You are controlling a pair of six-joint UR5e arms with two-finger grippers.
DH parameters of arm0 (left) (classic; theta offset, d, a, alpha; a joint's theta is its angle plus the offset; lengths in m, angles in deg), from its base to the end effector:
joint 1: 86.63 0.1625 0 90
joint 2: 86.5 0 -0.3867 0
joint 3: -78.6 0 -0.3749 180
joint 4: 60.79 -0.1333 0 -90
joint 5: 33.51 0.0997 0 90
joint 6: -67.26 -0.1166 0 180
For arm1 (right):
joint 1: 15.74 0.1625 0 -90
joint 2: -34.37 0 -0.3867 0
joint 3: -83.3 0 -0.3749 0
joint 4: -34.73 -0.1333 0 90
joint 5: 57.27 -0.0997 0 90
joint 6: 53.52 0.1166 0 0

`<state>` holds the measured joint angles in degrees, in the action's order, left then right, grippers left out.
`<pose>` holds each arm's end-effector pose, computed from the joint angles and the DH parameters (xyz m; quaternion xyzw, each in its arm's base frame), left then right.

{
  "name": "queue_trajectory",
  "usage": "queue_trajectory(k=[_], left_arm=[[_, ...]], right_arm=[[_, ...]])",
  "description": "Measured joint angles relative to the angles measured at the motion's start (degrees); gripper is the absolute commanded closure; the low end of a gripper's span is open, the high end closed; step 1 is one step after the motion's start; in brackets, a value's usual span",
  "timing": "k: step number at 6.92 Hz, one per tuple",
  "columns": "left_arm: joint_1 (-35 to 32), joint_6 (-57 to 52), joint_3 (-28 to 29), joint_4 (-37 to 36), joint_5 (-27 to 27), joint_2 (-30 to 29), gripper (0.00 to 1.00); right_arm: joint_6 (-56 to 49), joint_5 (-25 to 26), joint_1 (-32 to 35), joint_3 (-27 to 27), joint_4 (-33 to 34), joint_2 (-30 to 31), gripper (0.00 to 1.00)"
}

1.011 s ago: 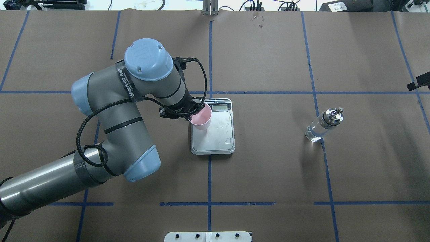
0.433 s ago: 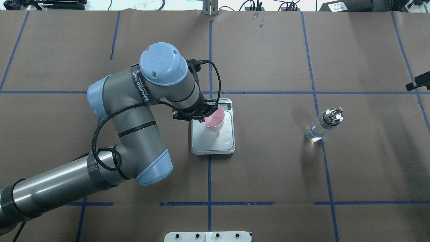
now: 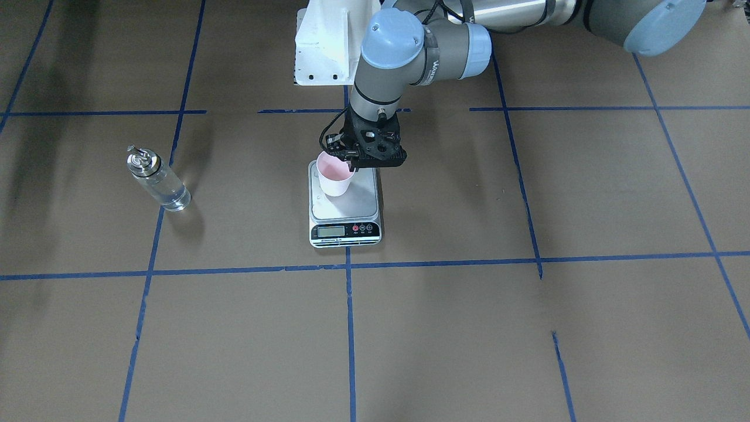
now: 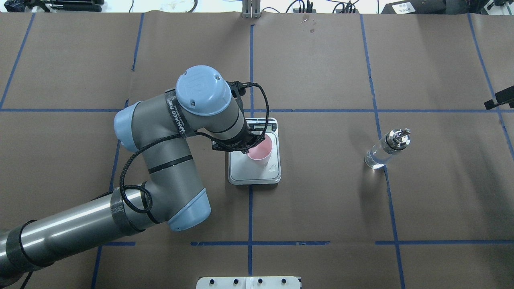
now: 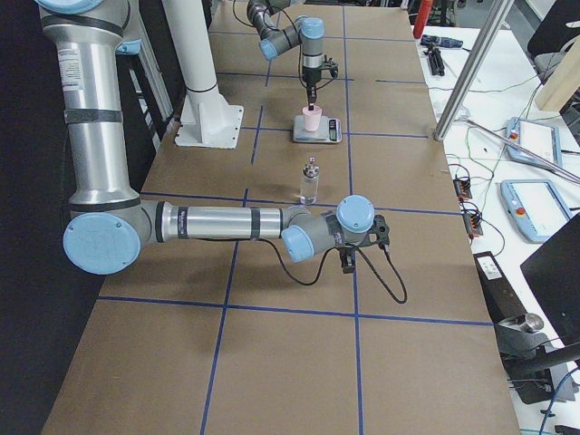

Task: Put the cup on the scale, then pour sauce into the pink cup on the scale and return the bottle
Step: 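Carry the pink cup with the left gripper onto the scale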

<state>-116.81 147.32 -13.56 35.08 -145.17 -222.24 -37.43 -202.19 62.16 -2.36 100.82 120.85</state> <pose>0.5378 -0.4172 0.1378 -0.0051 0.4747 -0.0703 0.8773 -0.0712 -0.5131 0.5764 0.0622 -0.4814 -0.0620 0.8721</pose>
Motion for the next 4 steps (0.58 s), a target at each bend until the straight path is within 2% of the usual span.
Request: queue_trajectory(k=[1, 2, 3, 4], left_arm=[[0.0, 0.0, -0.2, -0.1, 0.1, 0.2, 0.95], [0.0, 0.0, -0.6, -0.3, 0.2, 0.3, 0.6], [0.0, 0.0, -0.9, -0.4, 0.5, 0.4, 0.54], [0.0, 0.0, -1.1, -0.4, 0.9, 0.6, 0.54]], right_arm=[[0.0, 0.0, -0.1, 0.0, 0.0, 0.0, 0.0], [0.0, 0.0, -0.2, 0.0, 0.0, 0.0, 0.0], [0.0, 0.1, -0.3, 0.1, 0.0, 0.0, 0.0], [0.0, 0.1, -0.5, 0.0, 0.0, 0.0, 0.0]])
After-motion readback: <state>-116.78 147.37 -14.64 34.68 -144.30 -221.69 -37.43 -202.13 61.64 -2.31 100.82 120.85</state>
